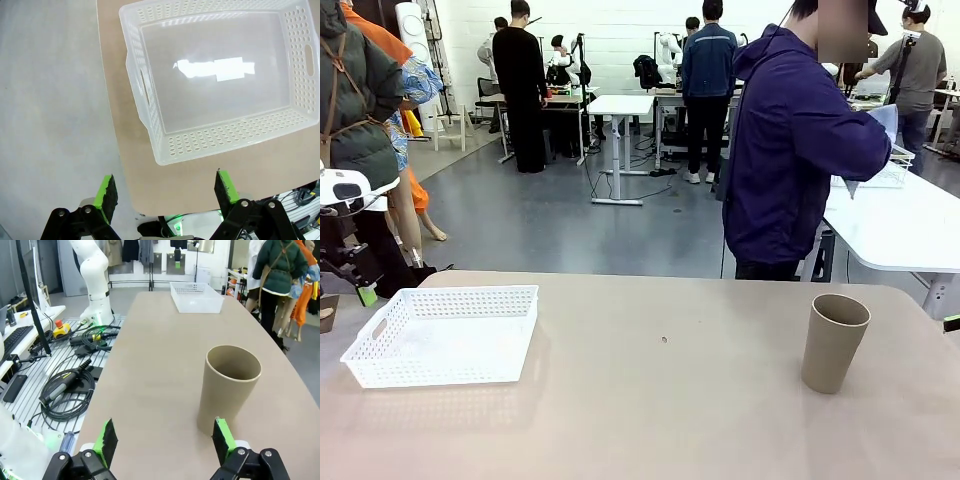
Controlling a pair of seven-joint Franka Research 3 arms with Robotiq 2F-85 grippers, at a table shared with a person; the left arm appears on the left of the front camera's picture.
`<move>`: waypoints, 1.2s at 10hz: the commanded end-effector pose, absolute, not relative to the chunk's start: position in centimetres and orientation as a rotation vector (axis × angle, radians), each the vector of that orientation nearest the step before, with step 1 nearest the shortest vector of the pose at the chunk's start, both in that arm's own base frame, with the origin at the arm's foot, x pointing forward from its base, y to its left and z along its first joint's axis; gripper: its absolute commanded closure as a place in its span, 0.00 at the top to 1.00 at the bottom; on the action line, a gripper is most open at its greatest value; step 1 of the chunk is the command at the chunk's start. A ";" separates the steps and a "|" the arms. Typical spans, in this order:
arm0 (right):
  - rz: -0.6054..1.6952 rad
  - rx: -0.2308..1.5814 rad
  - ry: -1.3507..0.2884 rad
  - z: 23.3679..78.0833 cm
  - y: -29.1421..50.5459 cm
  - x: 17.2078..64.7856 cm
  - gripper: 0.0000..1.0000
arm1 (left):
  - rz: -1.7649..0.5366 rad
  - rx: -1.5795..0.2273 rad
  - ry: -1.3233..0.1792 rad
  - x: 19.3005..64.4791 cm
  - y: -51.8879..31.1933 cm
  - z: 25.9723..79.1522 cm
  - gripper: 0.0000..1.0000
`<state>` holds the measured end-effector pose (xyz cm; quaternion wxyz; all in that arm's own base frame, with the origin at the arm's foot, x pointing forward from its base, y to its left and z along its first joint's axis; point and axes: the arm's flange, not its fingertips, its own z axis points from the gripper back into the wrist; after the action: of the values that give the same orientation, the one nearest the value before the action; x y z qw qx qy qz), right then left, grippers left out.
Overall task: Clean and organize the cups into the basket.
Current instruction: Pick up the Organizing basket and move it to the center of the table, then pick up the Reusable plastic cup from the right side of the table and place it inside the Organizing basket.
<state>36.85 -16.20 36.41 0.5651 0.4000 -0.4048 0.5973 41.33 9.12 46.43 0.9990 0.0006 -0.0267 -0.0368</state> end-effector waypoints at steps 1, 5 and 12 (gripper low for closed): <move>1.412 0.943 -0.956 36.6 -16.1 36.8 1.00 | -0.074 0.001 -0.053 41.3 9.1 46.4 1.00; 1.433 0.942 -1.009 35.7 -15.7 37.5 1.00 | -0.113 -0.080 -0.240 43.3 12.2 45.6 1.00; 1.449 0.964 -1.027 35.1 -15.4 37.6 1.00 | -0.099 -0.162 -0.199 49.1 12.8 41.4 1.00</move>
<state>37.36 -15.41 35.17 0.5428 0.4042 -0.4171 0.6066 47.96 12.24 41.43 0.9923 -0.0683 -0.0954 -0.0398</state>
